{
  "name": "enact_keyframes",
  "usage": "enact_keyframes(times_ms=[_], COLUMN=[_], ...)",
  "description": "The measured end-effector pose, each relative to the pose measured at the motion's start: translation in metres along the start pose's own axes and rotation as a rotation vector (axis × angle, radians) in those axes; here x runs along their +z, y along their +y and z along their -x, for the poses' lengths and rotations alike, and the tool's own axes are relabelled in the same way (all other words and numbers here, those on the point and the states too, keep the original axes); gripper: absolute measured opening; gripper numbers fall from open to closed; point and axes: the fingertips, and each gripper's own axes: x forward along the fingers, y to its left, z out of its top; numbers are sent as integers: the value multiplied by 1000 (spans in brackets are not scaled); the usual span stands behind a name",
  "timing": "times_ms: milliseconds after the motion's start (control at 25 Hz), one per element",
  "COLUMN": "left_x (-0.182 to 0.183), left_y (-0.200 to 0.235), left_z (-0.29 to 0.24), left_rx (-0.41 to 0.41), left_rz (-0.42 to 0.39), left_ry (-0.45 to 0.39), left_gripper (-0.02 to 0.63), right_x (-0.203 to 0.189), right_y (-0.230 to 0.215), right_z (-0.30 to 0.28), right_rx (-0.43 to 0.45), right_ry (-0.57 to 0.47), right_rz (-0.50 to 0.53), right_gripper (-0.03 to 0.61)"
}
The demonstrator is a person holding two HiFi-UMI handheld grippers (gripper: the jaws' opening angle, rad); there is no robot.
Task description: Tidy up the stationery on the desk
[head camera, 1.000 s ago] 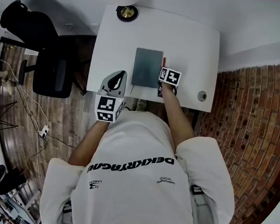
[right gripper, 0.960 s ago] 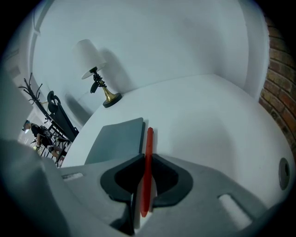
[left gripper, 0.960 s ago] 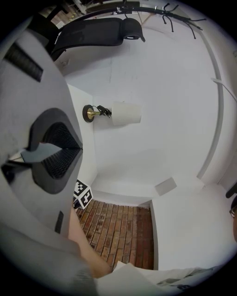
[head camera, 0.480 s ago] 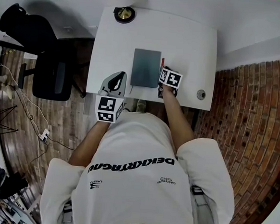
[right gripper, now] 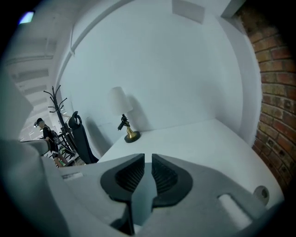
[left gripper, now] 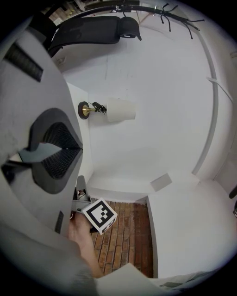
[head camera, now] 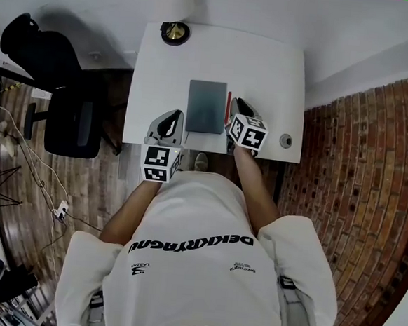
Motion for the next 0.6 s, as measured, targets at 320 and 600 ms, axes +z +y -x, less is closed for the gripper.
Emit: enact_keyframes(times_ms=[320,600], left_x=[4,15], left_y=[-6,-24], left_z=[11,14], left_rx=[8,-25], left_rz=[-2,0], left_ry=[-46,-78], left_gripper=[-2,-2], right_x=[25,38], right_y=[44,76], right_z=[52,91], right_rx=[102,172], right_ry=[-149,-268], right_rz=[105,172], right_gripper=[-3,-3])
